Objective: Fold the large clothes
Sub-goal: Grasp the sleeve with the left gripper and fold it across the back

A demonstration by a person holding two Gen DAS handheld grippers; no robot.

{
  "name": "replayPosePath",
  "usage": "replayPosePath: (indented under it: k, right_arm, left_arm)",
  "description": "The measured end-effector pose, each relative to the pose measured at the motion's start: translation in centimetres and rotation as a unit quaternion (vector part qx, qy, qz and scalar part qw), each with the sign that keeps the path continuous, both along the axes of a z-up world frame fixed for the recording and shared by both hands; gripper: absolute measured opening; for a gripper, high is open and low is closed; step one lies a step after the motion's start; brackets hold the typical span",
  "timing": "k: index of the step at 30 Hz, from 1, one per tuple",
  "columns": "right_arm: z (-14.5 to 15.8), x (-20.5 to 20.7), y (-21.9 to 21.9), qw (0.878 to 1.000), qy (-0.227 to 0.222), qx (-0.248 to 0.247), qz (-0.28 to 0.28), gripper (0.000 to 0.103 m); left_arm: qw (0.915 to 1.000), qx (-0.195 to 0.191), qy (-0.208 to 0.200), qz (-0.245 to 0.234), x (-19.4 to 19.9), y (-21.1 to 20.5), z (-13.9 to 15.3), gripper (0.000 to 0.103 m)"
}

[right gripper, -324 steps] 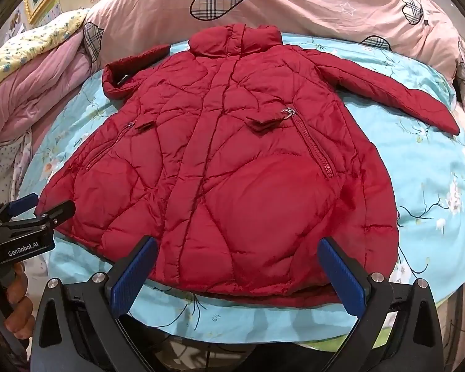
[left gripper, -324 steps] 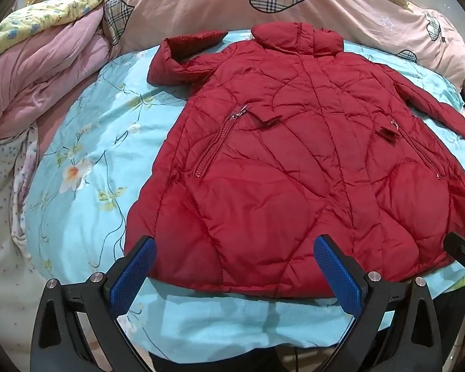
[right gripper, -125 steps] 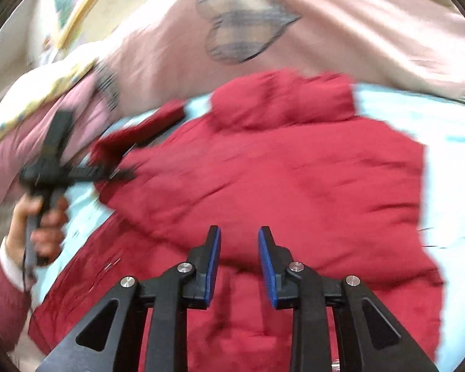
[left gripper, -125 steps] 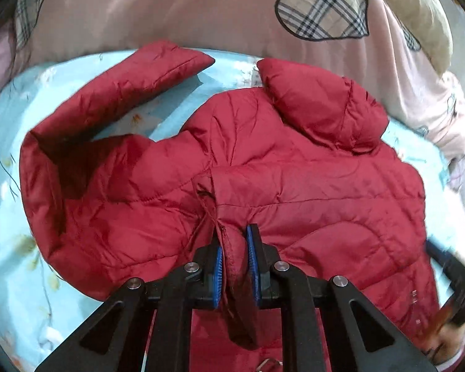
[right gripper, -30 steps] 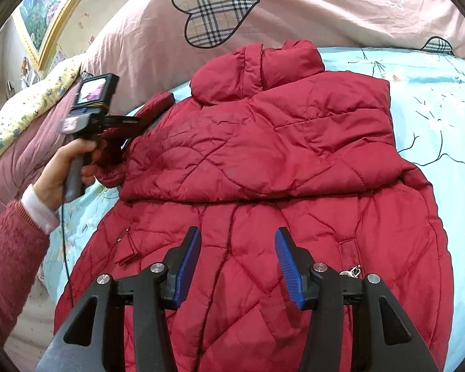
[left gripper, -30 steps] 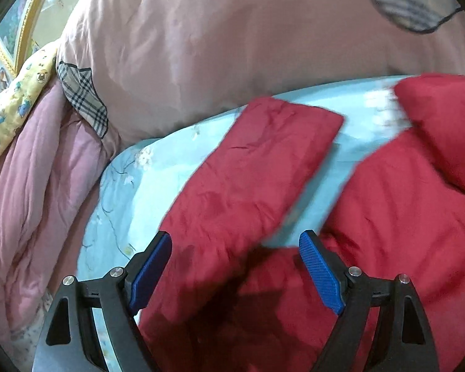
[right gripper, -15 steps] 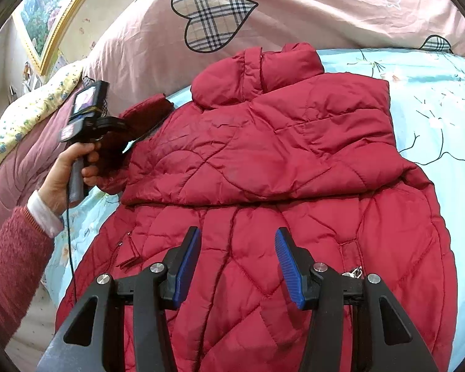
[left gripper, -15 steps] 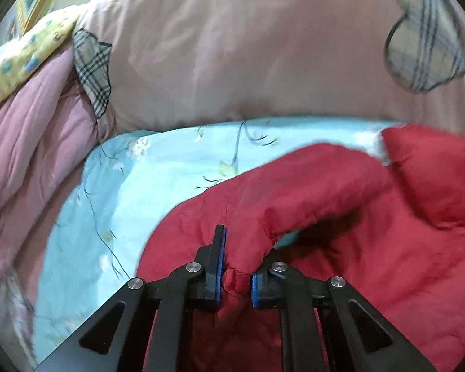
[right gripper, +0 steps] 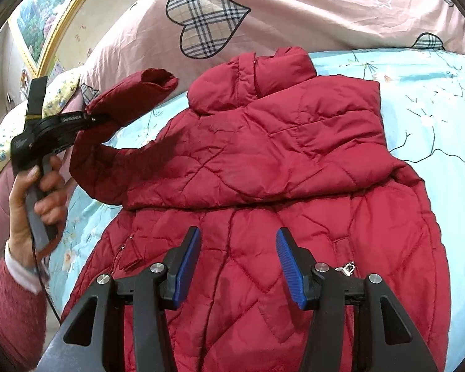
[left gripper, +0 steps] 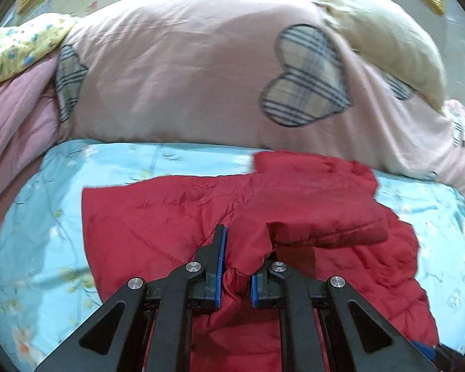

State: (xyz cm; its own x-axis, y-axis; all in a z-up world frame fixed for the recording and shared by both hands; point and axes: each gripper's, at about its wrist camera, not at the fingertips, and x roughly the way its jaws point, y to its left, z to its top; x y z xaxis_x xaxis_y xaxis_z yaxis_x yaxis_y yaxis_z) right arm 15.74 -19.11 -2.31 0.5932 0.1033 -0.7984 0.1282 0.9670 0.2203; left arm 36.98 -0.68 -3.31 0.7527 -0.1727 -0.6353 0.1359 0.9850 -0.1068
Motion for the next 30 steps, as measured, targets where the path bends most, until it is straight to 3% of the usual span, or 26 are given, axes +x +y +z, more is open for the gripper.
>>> replayPosePath:
  k: [16,19,25,28,30]
  right_arm:
    - [2.4,-0.9,-4.8,0.996,-0.029,0.056,-0.060,0.054]
    - [2.5,-0.1,-5.6,0.993,-0.040,0.097,-0.061,0.069]
    - [0.7,2.6,-7.7,0.974,-0.040,0.212,-0.068,0.074]
    - [-1.1,3.9,-9.3,0.950,-0.040,0.298,-0.084,0.074]
    - [-2.2,4.7,-10.0,0.940,-0.032,0.328,-0.092,0.074]
  left_arm:
    - [0.9944,-0.035,0.038,-0.092,-3.9,-6.6,-3.2,0.011]
    - [0.9940,-0.039,0.044,-0.093,-4.0,-7.1,-4.2,0.012]
    - [0.9941,-0.046,0.048,-0.086,-3.4,-7.4,-5.0,0.012]
    - [0.9939,-0.045,0.046,-0.090,-3.5,-8.1,-5.4,0.012]
    - [0.9935,-0.046,0.046,-0.094,-3.5,-8.6,-5.7,0.012]
